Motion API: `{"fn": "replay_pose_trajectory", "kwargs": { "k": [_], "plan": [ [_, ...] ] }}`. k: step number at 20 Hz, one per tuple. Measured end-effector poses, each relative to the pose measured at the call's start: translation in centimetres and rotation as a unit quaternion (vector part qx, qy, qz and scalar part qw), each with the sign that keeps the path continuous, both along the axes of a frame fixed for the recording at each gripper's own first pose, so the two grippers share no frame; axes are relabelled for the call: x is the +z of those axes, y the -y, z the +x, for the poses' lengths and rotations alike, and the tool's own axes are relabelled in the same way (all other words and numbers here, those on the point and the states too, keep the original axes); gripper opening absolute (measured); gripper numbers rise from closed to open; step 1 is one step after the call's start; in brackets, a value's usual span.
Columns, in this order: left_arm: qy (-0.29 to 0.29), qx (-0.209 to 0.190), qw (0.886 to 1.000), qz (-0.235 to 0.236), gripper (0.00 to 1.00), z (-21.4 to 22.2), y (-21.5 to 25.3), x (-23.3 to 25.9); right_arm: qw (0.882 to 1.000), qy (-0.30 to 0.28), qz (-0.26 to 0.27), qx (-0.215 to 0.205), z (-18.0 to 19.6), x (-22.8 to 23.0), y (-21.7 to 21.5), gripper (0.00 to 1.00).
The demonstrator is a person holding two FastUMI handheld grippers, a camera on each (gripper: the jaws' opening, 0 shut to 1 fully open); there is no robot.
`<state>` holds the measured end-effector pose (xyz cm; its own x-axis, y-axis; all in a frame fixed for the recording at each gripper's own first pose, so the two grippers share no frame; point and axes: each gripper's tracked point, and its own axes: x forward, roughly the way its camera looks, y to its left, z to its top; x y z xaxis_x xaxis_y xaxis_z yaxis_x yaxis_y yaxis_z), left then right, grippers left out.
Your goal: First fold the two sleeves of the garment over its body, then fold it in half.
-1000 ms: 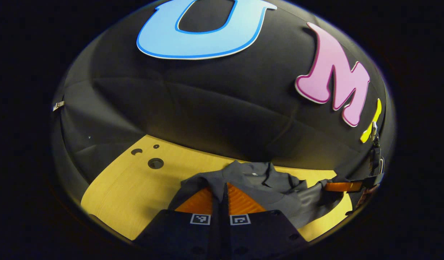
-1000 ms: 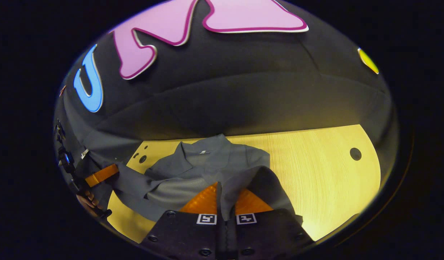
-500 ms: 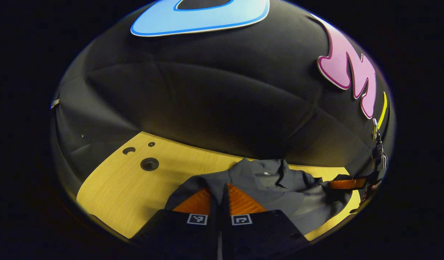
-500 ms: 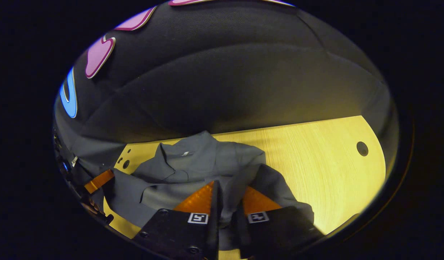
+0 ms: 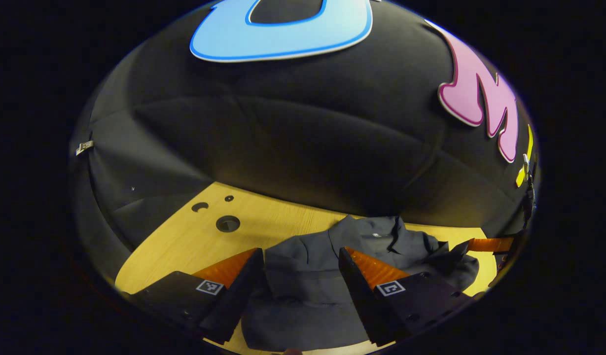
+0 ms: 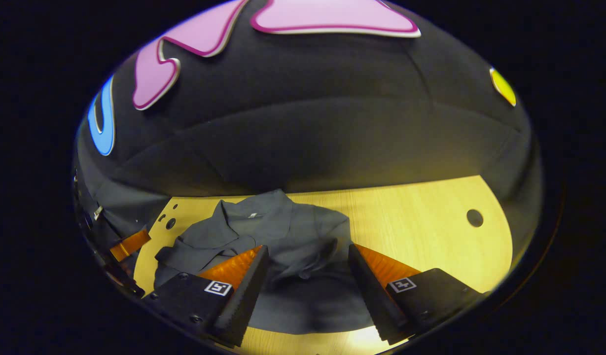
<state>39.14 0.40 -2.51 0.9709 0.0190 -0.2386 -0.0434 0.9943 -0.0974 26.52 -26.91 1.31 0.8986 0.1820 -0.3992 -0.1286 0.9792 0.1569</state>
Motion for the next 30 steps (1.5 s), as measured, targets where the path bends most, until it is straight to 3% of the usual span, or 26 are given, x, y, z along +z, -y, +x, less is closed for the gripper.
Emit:
{"fn": "replay_pose_trajectory", "kwargs": {
  "k": [7, 11, 14, 17, 20, 26, 30],
  "plan": [
    [0.053, -0.006, 0.998, 0.038, 0.96, -8.7, 0.0, 5.4, 0.998, 0.058, -0.017, -0.02, -7.0, 4.0, 0.2, 0.99],
    [0.065, -0.008, 0.998, 0.022, 0.96, -14.2, 0.3, 6.4, 0.997, 0.067, -0.021, -0.024, -12.4, 4.4, 0.2, 0.99],
    [0.07, 0.003, 0.998, -0.001, 0.96, -17.6, 0.1, 6.0, 0.996, 0.079, -0.022, -0.029, -16.8, 4.7, -0.1, 0.99],
    [0.08, 0.041, 0.996, 0.013, 0.96, -21.3, -1.9, 4.7, 0.996, 0.083, -0.026, -0.037, -21.2, 4.1, -0.5, 0.99],
    [0.091, 0.05, 0.994, 0.016, 0.96, -25.7, -2.0, 3.3, 0.996, 0.072, -0.02, -0.041, -25.0, 2.6, -1.2, 0.99],
    [0.103, 0.044, 0.993, 0.042, 0.96, -33.7, -1.4, 0.5, 0.996, 0.078, -0.024, -0.027, -31.9, 0.3, -2.7, 0.99],
    [0.098, 0.026, 0.994, 0.032, 0.96, -36.4, 1.2, -1.2, 0.997, 0.068, -0.031, -0.016, -35.1, -1.7, -3.3, 0.99]
  ]
}}
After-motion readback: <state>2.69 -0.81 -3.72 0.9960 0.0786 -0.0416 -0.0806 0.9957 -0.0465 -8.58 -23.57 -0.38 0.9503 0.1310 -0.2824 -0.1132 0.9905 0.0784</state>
